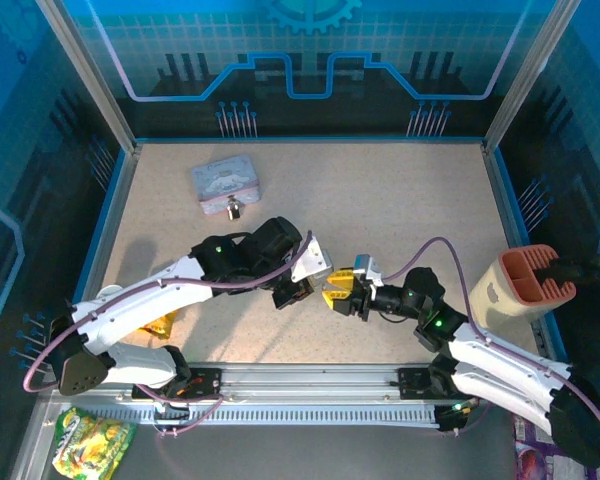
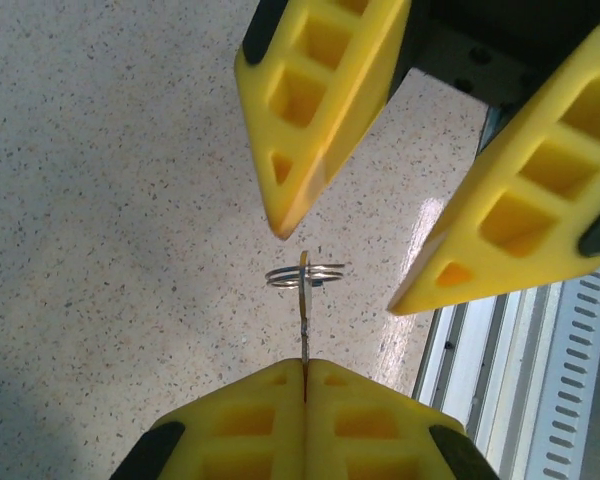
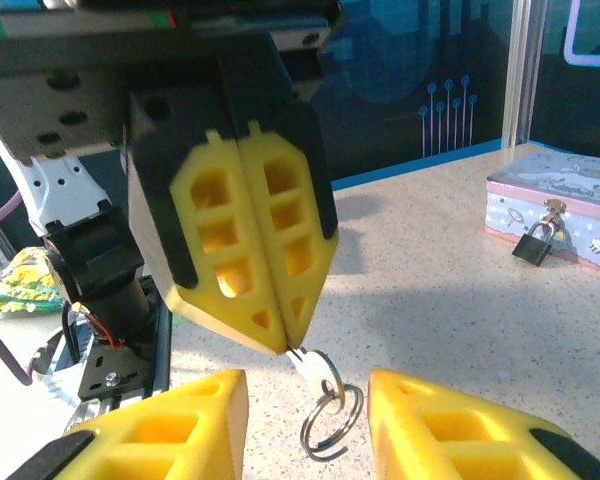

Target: Unlock a padlock with a key

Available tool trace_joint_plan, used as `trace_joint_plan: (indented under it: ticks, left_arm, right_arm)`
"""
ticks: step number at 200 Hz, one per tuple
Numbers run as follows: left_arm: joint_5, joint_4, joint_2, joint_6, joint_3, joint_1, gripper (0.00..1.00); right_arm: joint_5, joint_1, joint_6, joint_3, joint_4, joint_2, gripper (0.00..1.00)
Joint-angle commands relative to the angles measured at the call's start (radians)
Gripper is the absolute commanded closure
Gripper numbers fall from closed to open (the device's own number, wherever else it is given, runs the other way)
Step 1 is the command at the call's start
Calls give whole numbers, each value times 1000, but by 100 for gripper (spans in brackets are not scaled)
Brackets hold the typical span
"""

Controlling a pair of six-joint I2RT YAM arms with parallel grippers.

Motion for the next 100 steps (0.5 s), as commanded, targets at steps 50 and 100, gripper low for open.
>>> trace_joint_plan:
  ticks: [50, 100]
  left_arm:
    - [53, -26, -22, 32, 24, -8, 100]
    - [67, -37, -21, 39, 21, -11, 100]
  right_arm:
    - [-7, 17, -34, 21, 19, 20, 70]
    - [-37, 19, -35, 21, 11, 23, 80]
